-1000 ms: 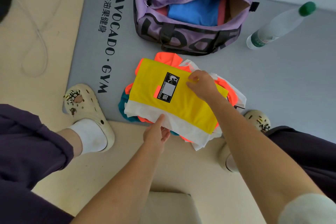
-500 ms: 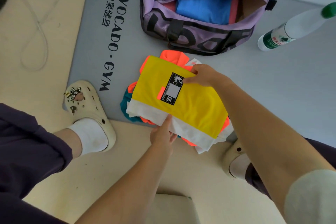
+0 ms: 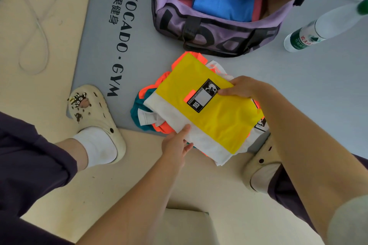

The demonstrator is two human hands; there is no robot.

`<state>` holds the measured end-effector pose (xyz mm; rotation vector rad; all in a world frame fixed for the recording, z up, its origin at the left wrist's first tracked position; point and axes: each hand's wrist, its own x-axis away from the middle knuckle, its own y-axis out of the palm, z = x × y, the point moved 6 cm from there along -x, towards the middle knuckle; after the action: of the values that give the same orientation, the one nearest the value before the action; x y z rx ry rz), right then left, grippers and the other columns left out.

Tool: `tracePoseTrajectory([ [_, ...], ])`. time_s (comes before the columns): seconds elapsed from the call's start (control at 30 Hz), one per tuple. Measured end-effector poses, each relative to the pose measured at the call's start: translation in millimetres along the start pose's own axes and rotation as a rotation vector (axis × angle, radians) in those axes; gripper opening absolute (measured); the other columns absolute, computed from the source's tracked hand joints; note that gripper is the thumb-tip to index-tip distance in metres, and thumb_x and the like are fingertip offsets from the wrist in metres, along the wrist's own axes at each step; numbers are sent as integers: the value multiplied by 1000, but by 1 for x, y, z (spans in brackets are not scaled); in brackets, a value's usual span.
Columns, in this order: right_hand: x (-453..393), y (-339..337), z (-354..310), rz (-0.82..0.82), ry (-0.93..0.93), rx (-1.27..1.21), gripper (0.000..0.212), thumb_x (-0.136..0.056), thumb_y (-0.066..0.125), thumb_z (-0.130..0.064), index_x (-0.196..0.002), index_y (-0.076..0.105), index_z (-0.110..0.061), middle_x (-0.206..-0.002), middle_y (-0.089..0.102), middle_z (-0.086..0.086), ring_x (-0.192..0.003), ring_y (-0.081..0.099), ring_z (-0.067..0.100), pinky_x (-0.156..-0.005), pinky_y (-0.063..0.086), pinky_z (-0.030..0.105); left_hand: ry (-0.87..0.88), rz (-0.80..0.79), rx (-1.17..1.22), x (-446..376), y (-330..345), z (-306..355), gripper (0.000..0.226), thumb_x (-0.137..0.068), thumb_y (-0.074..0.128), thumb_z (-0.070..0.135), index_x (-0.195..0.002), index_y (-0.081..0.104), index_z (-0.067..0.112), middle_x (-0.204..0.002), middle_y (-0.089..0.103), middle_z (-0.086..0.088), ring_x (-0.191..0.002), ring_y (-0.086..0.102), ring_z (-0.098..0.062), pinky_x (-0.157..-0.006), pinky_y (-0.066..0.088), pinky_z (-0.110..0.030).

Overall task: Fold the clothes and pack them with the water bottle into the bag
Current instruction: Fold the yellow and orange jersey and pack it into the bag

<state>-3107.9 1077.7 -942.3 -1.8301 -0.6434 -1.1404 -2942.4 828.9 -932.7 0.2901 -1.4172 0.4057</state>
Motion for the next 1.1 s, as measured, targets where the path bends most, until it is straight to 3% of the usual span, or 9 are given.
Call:
tracePoseTrajectory([
  [0.2,16,9,37,15,24,-317,52,-78,70,-58,-122,60,-31,-107,64,-3,-83,62,13,-83,45,36,150,72,-72,2,0,10,22,-81,80,21,-84,62,10,-100,68,-14,-92,68,-26,-61,56,-25],
  [0.33,22,12,27,-22,-48,-482,44,-81,71,-49,-119,61,-30,-116,66,-2,-97,66,19,-90,51,39,278,81,-71,3,-5,37,10,-85,76,21,-90,67,19,-92,69,-3,-81,64,-18,-62,54,-26],
  [0.5,25,29,6,-228,-107,-811,51,-90,66,-28,-137,49,-18,-131,63,7,-111,65,26,-93,54,42,258,-120,-30,-3,-2,71,28,-98,59,19,-125,58,16,-126,65,-10,-116,62,-29,-99,50,-43],
  [0.63,24,30,10,-107,-94,-985,56,-94,63,-27,-144,37,-20,-133,59,10,-114,63,31,-100,49,51,134,-162,-203,-4,3,57,53,-91,68,35,-136,47,18,-128,61,-7,-117,60,-28,-101,49,-44],
  [0.73,33,32,12,-131,-136,-923,42,-99,53,-26,-138,48,-12,-133,61,11,-119,60,30,-103,47,48,151,-167,-211,-6,0,57,54,-87,73,25,-135,50,17,-129,61,-8,-116,59,-27,-95,51,-43],
  [0.83,44,25,13,-129,-204,-1002,39,-101,47,-24,-137,49,-8,-134,60,12,-120,59,30,-101,48,46,251,-268,-218,1,6,73,30,-93,65,23,-122,59,21,-114,67,-4,-111,60,-27,-82,52,-40],
  [0.93,62,11,9,-113,-288,-1112,36,-102,43,-19,-135,48,-5,-129,62,13,-111,64,27,-89,56,39,400,-392,-234,18,21,105,25,-97,58,19,-121,62,18,-118,68,-8,-114,61,-29,-93,51,-44],
  [1.03,85,-12,-3,-25,-389,-1157,24,-101,46,-15,-121,56,-8,-112,70,9,-98,70,21,-81,58,32,577,-333,-319,43,27,146,20,-91,66,19,-111,66,18,-112,70,-12,-113,63,-34,-96,49,-49],
  [1.1,99,-30,-9,108,-425,-1213,12,-97,53,-12,-109,56,-13,-96,71,8,-83,69,19,-80,57,36,713,-249,-386,60,28,173,34,-82,73,27,-113,62,19,-116,67,-8,-115,61,-34,-98,49,-51],
])
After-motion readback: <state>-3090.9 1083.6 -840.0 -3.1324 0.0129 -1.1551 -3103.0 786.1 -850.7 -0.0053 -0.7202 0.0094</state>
